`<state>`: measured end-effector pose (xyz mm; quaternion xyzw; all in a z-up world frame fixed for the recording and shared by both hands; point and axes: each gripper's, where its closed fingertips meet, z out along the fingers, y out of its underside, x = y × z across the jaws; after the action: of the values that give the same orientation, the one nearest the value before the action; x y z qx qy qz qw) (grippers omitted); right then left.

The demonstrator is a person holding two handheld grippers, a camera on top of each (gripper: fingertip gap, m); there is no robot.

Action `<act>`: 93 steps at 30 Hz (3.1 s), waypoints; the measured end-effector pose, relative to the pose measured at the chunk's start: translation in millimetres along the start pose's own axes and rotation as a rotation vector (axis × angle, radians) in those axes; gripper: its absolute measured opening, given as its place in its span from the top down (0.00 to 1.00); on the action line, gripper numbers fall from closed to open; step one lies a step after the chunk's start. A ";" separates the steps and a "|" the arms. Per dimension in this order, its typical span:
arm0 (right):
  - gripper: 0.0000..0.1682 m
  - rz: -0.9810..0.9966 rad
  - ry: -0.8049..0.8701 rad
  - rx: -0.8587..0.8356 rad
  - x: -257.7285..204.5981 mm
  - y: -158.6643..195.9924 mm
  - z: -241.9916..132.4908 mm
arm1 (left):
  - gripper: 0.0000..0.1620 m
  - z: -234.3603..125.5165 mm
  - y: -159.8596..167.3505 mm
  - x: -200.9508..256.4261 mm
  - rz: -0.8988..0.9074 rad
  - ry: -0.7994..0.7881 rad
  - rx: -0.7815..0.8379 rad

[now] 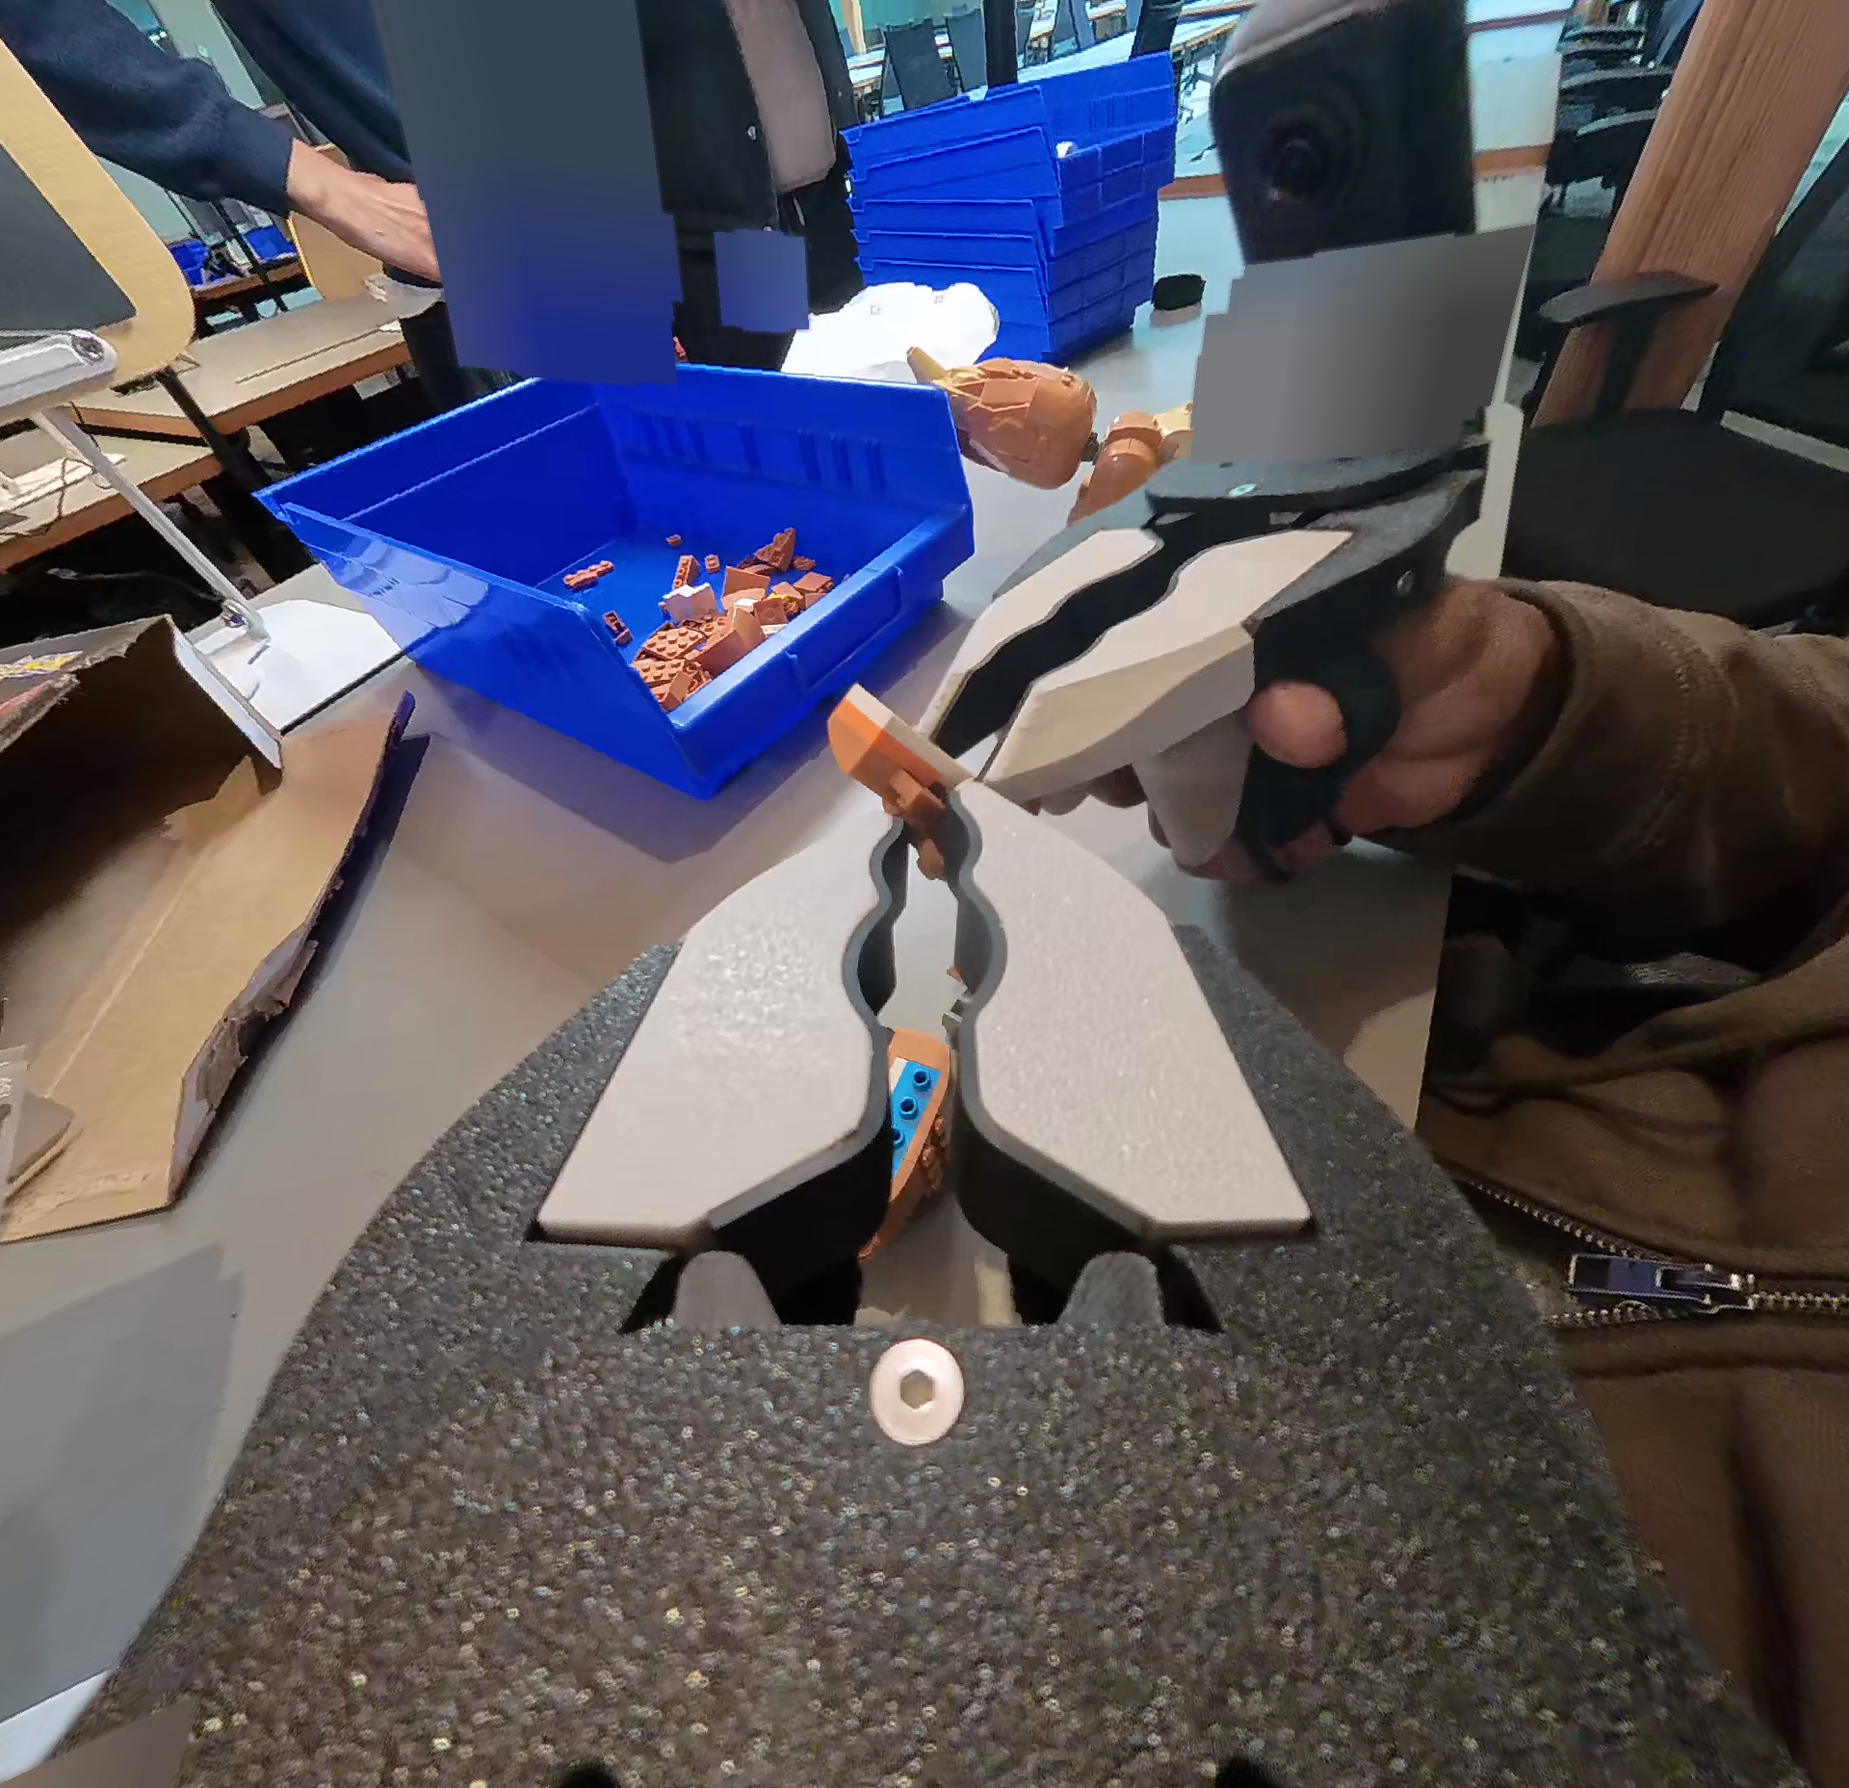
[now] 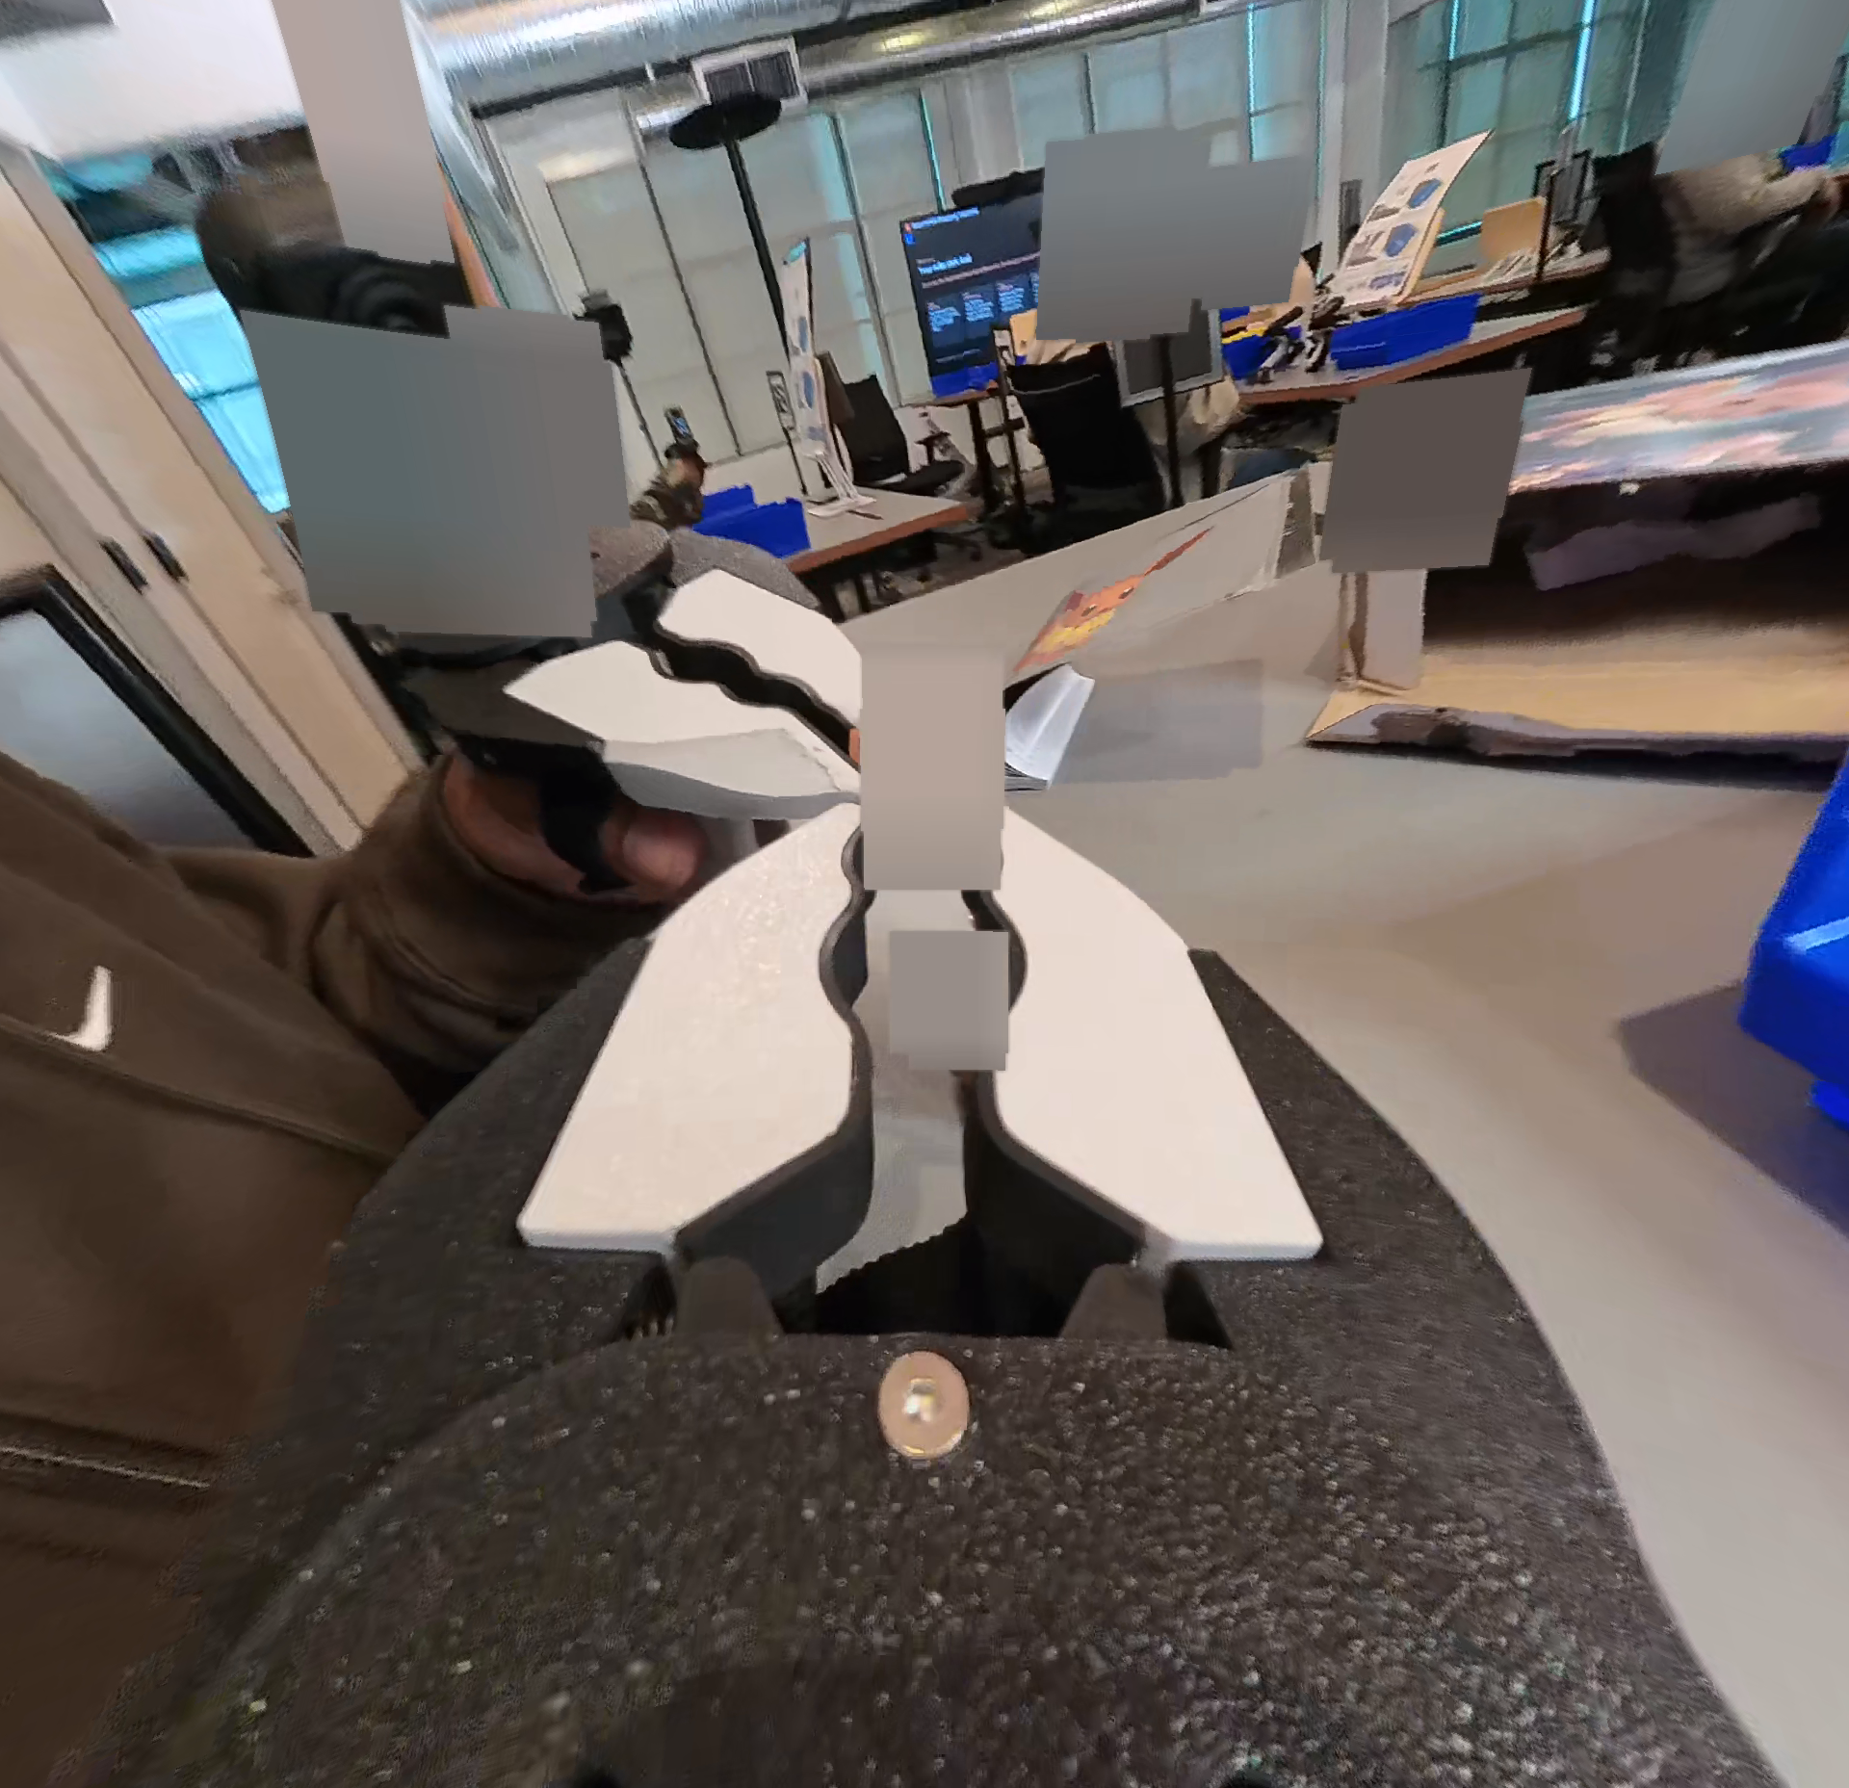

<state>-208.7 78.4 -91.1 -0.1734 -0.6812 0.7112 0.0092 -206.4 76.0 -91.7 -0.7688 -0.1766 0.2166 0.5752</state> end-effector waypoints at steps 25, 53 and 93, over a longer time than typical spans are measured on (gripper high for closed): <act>1.00 -0.091 0.287 -0.081 37.4 11.7 -11.5 | 0.95 1.1 8.8 -19.2 -0.331 0.045 0.113; 0.88 0.090 -0.086 -0.115 -10.6 5.1 -12.5 | 0.95 -14.5 -6.2 17.0 0.638 -0.124 0.250; 0.90 0.277 -0.301 0.019 -35.1 -2.3 -10.1 | 0.97 -13.3 -6.6 34.7 0.716 -0.051 0.269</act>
<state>-173.6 79.6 -80.8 -0.1569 -0.6376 0.7302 -0.1891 -170.1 85.1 -86.7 -0.6939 0.1189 0.4443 0.5541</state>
